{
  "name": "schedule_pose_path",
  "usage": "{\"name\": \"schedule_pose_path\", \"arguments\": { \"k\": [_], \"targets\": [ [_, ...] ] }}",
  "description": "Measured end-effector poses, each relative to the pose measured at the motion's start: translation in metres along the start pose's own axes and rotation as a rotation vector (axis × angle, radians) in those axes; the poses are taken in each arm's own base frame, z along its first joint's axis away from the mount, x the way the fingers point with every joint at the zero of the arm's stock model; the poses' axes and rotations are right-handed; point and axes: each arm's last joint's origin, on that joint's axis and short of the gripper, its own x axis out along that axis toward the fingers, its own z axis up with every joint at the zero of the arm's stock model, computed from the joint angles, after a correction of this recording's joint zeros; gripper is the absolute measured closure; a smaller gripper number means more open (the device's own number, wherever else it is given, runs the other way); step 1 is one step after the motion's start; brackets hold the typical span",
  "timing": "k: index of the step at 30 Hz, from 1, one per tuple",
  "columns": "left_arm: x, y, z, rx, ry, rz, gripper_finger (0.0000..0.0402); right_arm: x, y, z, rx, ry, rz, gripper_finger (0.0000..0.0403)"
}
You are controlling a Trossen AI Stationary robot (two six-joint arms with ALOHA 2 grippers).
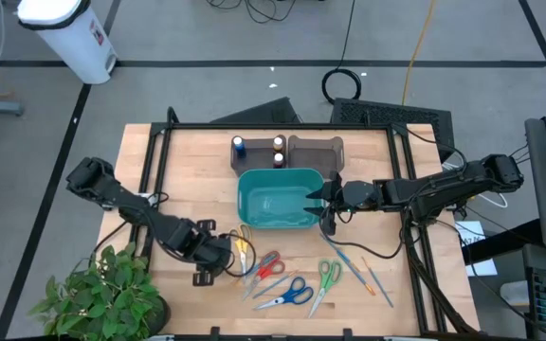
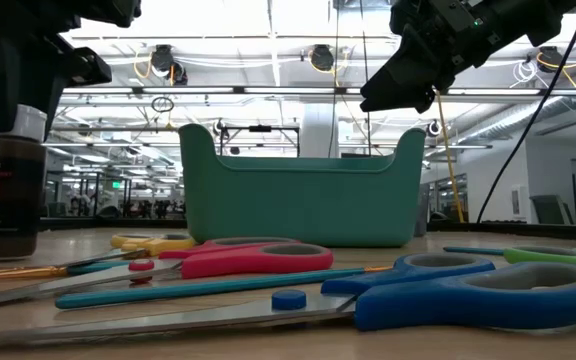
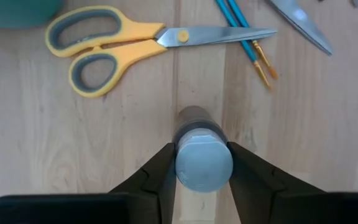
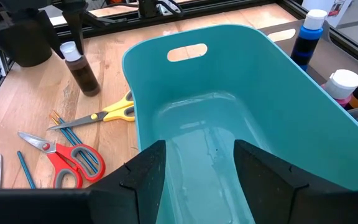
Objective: Pick & Place Paint Supplies
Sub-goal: Put the brown paint bottle into the left black bin
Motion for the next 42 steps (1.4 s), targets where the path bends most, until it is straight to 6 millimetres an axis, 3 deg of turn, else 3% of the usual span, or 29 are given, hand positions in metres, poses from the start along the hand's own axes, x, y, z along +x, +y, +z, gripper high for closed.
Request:
{"name": "schedule_pose_path", "arguments": {
  "k": [9,14,22,30,36,42],
  "targets": [
    [0.0,0.009,0.001,-0.026,0.04,0.013,0.0265,0.0,0.0,0.0,0.0,0.001,0.0,0.0222],
    [-0.002,0.014,0.002,-0.045,0.039,0.016,0.028,0.0,0.0,0.0,0.0,0.001,-0.001,0.0222],
    [-0.019,0.02,0.001,-0.065,-0.033,0.01,0.0265,0.0,0.0,0.0,0.003,0.001,0.0,0.0222],
    [-0.034,0.023,-0.004,-0.07,-0.084,-0.018,0.028,0.0,0.0,0.0,0.004,0.002,-0.001,0.0222],
    [-0.041,0.027,-0.005,-0.081,-0.113,-0.023,0.0263,0.0,0.0,0.0,0.004,0.001,-0.001,0.0222],
    [-0.043,0.035,-0.003,-0.106,-0.108,-0.032,0.028,0.0,0.0,0.0,0.007,0.001,-0.001,0.0222]
  ]
}}
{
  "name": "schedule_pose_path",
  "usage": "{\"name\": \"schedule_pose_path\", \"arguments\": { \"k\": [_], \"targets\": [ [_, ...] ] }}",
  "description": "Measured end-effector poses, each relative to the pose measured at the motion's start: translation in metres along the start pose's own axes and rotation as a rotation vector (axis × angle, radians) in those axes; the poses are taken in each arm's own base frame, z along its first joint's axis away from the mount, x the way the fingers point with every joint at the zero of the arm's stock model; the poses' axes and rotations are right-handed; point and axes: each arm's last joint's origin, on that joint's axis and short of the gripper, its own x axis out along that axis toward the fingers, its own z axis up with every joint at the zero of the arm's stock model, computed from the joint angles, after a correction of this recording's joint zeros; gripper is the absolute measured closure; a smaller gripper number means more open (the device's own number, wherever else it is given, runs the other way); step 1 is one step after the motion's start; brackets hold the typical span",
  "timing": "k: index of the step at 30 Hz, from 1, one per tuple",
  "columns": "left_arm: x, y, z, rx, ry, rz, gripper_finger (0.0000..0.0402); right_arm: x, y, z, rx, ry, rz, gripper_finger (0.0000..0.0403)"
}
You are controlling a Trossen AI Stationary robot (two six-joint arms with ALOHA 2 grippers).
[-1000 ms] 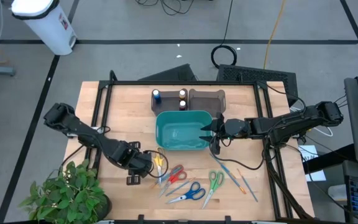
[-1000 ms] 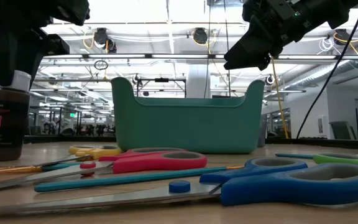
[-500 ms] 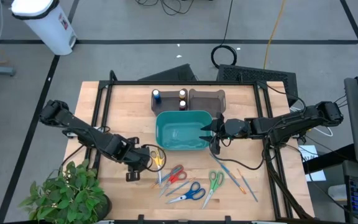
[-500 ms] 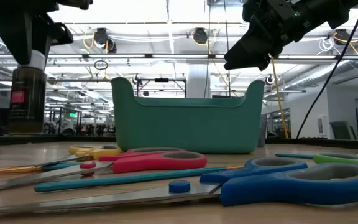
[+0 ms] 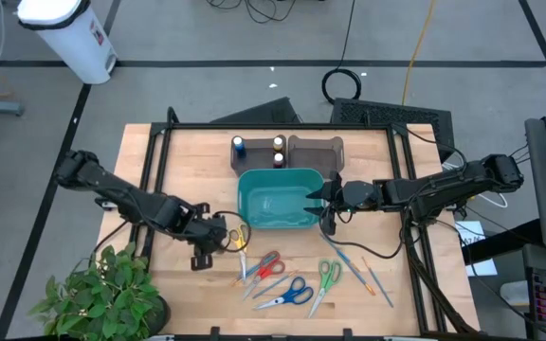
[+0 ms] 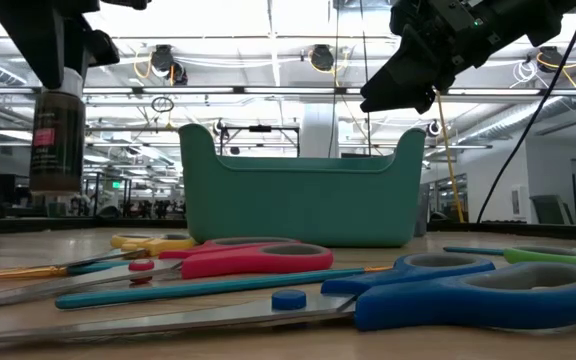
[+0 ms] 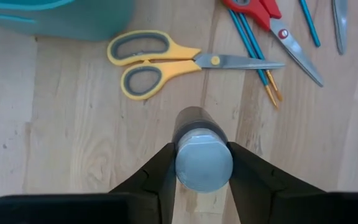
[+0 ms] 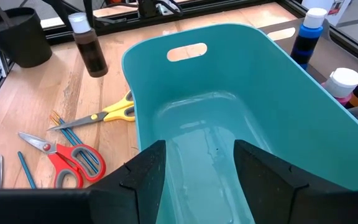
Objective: Pick & Place Paint Supplies
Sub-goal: Put the brown paint bottle into the left black bin
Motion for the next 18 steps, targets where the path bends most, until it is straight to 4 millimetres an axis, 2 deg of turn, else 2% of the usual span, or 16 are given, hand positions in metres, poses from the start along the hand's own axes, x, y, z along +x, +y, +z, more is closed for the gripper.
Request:
{"name": "schedule_pose_path", "arguments": {
  "k": [8,14,18],
  "targets": [
    [-0.006,0.01,0.001,-0.034,-0.008,0.001,0.0264,0.0,0.0,0.0,0.0,0.0,0.001,0.0222],
    [-0.014,0.019,0.003,-0.046,-0.037,-0.005,0.028,0.0,0.0,0.0,0.0,0.0,0.0,0.0222],
    [-0.022,0.026,0.003,-0.069,-0.062,-0.01,0.0275,0.0,0.0,0.0,0.0,0.0,0.0,0.0222]
  ]
}}
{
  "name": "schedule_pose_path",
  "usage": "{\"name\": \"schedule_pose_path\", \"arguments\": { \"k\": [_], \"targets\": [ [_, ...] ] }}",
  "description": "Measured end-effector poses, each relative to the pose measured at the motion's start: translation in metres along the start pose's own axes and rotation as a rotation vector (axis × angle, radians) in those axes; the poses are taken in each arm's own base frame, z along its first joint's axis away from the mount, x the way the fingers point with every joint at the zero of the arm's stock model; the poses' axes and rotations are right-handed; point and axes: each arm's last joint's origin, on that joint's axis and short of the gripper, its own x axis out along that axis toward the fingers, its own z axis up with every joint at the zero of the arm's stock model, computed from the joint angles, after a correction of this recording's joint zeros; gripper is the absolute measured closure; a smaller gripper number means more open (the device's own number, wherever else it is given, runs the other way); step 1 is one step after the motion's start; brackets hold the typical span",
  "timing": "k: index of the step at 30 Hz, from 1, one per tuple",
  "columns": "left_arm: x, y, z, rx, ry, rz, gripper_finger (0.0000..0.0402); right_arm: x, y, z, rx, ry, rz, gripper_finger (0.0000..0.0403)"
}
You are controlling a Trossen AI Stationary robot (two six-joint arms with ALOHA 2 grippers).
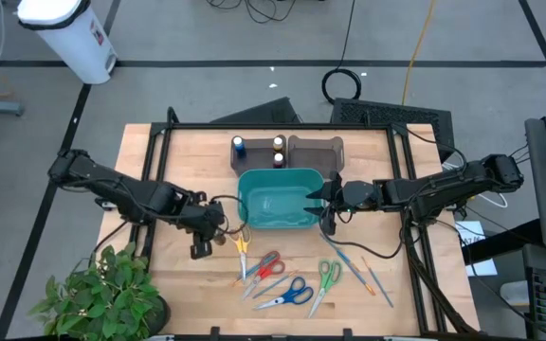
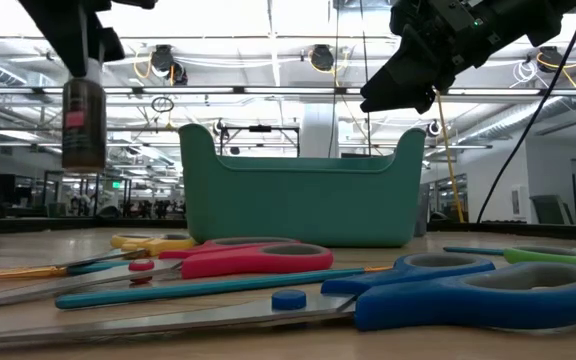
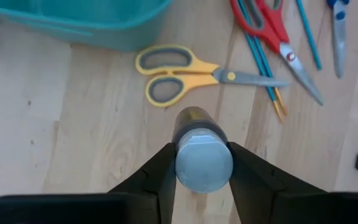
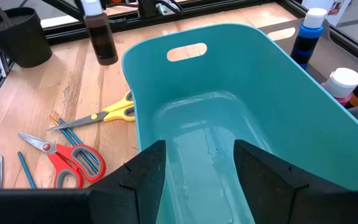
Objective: Pick & Place Paint Supplies
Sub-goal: Put the brown paint bottle into the left black bin
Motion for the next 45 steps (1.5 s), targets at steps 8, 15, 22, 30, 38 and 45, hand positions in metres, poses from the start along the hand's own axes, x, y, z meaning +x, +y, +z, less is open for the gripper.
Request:
{"name": "schedule_pose_path", "arguments": {
  "k": [8,15,22,30,38,45],
  "targets": [
    [-0.02,0.013,-0.002,-0.003,-0.076,-0.012,0.0273,0.0,0.0,0.0,0.0,0.0,0.0,0.0222],
    [-0.036,0.027,-0.004,-0.053,-0.147,-0.012,0.0269,0.0,0.0,0.0,0.0,0.0,0.0,0.0222],
    [-0.047,0.04,-0.005,-0.091,-0.221,0.043,0.027,0.0,0.0,0.0,0.0,0.0,0.0,0.0222],
    [-0.05,0.053,-0.001,-0.118,-0.263,0.112,0.0266,0.0,0.0,0.0,0.0,0.0,0.0,0.0222],
    [-0.053,0.061,0.007,-0.076,-0.326,0.167,0.0269,0.0,0.0,0.0,0.0,0.0,0.0,0.0222],
    [-0.055,0.071,0.014,-0.088,-0.375,0.191,0.0279,0.0,0.0,0.0,0.0,0.0,0.0,0.0222]
  ]
}}
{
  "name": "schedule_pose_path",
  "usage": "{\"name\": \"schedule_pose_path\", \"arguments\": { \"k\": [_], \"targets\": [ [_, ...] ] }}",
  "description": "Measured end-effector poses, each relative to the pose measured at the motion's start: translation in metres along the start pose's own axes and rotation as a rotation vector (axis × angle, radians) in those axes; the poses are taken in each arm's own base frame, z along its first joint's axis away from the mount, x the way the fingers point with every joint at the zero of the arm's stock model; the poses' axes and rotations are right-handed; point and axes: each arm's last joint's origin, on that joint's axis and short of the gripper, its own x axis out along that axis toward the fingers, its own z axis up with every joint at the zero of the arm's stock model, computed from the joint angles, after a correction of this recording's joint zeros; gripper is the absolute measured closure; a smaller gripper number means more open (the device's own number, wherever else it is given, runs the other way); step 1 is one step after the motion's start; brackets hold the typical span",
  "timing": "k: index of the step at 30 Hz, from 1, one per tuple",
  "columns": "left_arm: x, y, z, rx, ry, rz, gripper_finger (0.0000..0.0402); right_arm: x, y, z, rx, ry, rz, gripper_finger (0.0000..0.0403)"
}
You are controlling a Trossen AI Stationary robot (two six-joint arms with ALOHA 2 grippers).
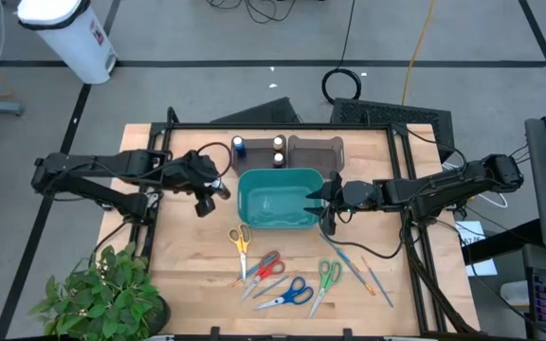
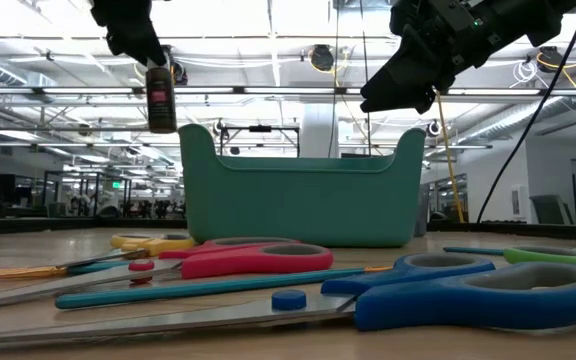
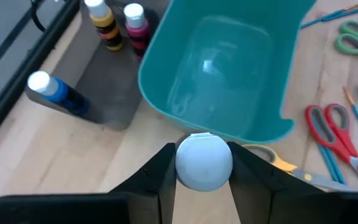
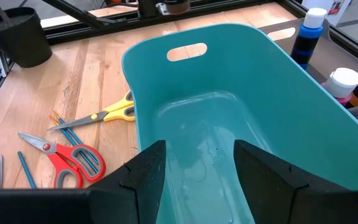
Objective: Pick & Place Paint Supplies
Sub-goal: Put the brown paint bottle into the left black bin
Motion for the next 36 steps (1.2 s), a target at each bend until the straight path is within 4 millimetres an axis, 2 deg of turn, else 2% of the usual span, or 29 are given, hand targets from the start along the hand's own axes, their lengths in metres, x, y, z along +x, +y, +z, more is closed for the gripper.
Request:
{"name": "schedule_pose_path", "arguments": {
  "k": [4,9,21,26,36],
  "targets": [
    [0.001,0.007,0.003,0.022,-0.013,0.024,0.0262,0.0,0.0,0.0,0.0,0.0,0.0,0.0222],
    [0.002,0.015,0.012,0.023,-0.089,0.059,0.028,0.0,0.0,0.0,-0.003,0.0,0.0,0.0222],
    [0.005,0.04,0.029,0.029,-0.197,0.14,0.0272,0.0,0.0,0.0,-0.003,0.0,0.0,0.0222],
    [0.006,0.054,0.032,0.016,-0.21,0.187,0.028,0.0,0.0,0.0,-0.003,0.0,0.0,0.0222],
    [0.037,0.078,0.04,-0.009,-0.132,0.223,0.0276,0.0,0.0,0.0,-0.004,0.0,-0.002,0.0222]
  ]
}}
